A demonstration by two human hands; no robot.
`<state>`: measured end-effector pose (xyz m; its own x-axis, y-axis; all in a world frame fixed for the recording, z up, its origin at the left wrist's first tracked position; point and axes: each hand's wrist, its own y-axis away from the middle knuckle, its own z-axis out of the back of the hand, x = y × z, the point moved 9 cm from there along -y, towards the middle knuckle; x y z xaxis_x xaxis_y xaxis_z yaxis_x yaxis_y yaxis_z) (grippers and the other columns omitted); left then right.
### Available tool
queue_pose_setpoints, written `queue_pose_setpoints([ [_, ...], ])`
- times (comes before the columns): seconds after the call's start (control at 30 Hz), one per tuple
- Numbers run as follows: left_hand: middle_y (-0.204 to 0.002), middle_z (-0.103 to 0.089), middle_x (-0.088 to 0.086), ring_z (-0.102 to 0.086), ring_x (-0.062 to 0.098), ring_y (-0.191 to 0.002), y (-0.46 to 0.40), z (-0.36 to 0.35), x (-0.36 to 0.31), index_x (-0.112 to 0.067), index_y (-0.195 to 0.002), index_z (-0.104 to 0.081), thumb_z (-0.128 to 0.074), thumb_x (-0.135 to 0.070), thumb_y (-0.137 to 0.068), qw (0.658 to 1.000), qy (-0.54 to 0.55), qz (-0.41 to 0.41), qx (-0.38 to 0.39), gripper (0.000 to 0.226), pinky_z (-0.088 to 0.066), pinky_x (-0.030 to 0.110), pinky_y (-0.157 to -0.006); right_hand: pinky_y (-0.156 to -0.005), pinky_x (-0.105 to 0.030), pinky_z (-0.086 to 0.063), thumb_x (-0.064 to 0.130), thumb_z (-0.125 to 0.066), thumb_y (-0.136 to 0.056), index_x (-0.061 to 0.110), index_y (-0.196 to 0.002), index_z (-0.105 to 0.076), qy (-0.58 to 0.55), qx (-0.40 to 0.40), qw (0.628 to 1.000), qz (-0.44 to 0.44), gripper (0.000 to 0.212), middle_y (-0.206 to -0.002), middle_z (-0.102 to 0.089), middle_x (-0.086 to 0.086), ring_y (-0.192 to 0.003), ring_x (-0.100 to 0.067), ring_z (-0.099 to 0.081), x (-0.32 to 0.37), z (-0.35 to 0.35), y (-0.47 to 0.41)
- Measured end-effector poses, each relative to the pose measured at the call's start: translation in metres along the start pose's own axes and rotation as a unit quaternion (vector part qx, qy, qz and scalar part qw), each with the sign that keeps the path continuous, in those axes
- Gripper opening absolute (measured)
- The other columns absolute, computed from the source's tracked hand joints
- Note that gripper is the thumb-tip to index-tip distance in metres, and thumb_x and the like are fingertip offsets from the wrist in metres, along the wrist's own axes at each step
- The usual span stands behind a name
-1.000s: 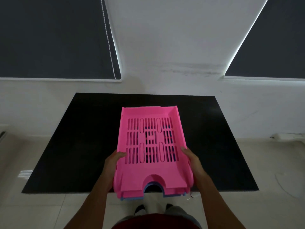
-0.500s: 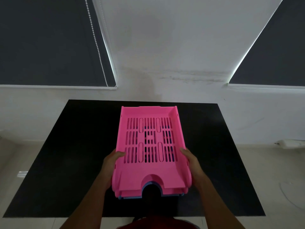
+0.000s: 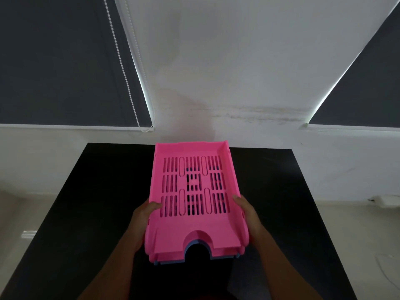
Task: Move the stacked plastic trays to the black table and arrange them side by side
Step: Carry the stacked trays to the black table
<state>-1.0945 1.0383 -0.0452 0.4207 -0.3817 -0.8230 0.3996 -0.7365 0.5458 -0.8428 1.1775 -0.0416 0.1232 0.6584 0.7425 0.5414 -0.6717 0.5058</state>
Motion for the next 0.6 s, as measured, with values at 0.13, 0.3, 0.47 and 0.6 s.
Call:
queue_pose_setpoints([
  [0.13, -0.102, -0.074, 0.015, -0.070, 0.034, -0.091, 0.003, -0.004, -0.013, -0.023, -0.127, -0.062, -0.059, -0.007, -0.090, 0.999, -0.008, -0.044, -0.009, 0.040, -0.056, 0.054, -0.085, -0.082, -0.049, -0.060, 0.030, -0.061, -0.092, 0.014, -0.134, -0.057, 0.008, 0.005, 1.000, 0.012, 0.045, -0.125, -0.066, -0.026, -0.101, -0.037, -0.069, 0.002, -0.001, -0.001],
  [0.3, -0.101, -0.075, 0.009, -0.073, 0.028, -0.090, 0.014, -0.008, -0.032, -0.037, -0.126, -0.060, -0.057, -0.001, -0.091, 0.994, -0.056, -0.093, -0.020, 0.050, -0.061, 0.041, -0.072, -0.090, -0.056, -0.056, 0.016, -0.058, -0.097, 0.031, -0.136, -0.058, 0.074, -0.035, 0.993, 0.083, 0.042, -0.118, -0.072, -0.016, -0.105, -0.039, -0.069, 0.016, 0.003, 0.005],
  [0.47, -0.105, -0.072, 0.010, -0.074, 0.023, -0.087, 0.024, -0.012, -0.039, -0.030, -0.131, -0.057, -0.051, 0.002, -0.094, 0.986, -0.124, -0.108, -0.024, 0.049, -0.059, 0.036, -0.071, -0.081, -0.042, -0.060, 0.011, -0.056, -0.097, 0.035, -0.129, -0.061, 0.146, -0.054, 0.982, 0.109, 0.040, -0.111, -0.076, -0.003, -0.098, -0.024, -0.075, 0.032, -0.002, 0.023],
  [0.6, -0.100, -0.075, 0.007, -0.073, 0.028, -0.090, 0.033, -0.021, -0.046, -0.026, -0.131, -0.061, -0.052, 0.004, -0.092, 0.979, -0.147, -0.134, -0.037, 0.049, -0.061, 0.040, -0.075, -0.081, -0.040, -0.061, 0.011, -0.058, -0.095, 0.040, -0.119, -0.067, 0.177, -0.067, 0.973, 0.129, 0.038, -0.110, -0.076, 0.003, -0.096, -0.018, -0.075, 0.048, -0.001, 0.034],
])
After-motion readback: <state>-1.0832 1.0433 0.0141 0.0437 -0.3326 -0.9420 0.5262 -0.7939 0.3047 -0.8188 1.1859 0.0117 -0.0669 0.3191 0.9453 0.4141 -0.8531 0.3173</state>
